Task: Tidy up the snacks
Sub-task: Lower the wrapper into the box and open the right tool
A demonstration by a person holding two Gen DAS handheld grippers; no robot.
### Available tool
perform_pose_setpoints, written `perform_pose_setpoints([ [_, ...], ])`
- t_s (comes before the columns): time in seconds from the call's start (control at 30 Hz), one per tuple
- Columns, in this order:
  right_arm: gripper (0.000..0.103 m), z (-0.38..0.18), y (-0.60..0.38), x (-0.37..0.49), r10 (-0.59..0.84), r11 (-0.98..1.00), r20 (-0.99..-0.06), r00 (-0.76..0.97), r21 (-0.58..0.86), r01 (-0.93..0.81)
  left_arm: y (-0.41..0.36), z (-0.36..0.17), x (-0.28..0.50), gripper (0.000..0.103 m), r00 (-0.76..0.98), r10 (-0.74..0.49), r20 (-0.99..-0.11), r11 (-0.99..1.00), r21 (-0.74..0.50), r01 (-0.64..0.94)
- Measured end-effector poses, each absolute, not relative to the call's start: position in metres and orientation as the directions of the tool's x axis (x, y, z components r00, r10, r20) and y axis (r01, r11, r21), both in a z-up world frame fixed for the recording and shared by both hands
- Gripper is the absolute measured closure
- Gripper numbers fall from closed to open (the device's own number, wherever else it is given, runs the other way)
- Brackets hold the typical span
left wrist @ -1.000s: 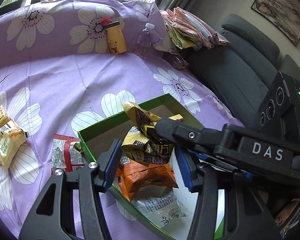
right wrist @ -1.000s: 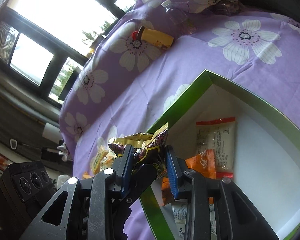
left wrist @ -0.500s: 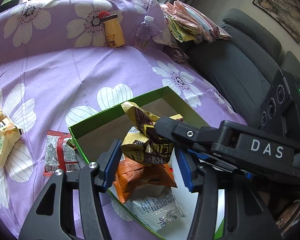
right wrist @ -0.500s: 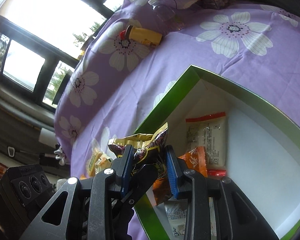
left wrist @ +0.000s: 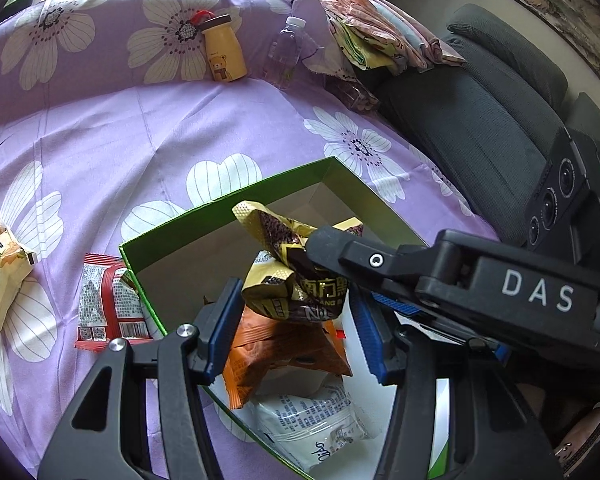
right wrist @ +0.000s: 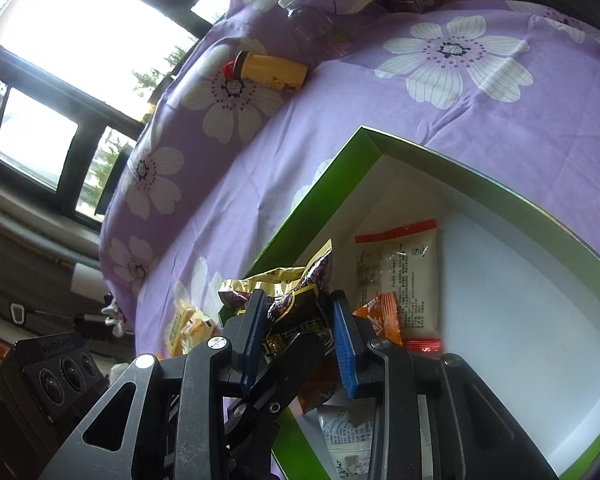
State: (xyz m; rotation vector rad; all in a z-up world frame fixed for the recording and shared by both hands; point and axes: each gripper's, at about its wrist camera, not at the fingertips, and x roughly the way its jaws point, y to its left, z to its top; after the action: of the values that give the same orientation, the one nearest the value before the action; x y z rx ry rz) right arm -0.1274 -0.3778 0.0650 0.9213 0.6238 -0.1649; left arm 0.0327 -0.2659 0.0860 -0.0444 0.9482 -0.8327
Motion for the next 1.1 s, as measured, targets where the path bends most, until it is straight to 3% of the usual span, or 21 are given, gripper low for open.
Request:
perform_pose_setpoints([
  [1.1, 0.068, 0.060, -0.395, -0.141, 0.075, 0.552, -0.584, 0.808, 0.700, 0.454, -0.286, 0.081, 0.029, 0.049, 0.246, -0.669, -0.701, 0.667, -0.421, 0.614],
])
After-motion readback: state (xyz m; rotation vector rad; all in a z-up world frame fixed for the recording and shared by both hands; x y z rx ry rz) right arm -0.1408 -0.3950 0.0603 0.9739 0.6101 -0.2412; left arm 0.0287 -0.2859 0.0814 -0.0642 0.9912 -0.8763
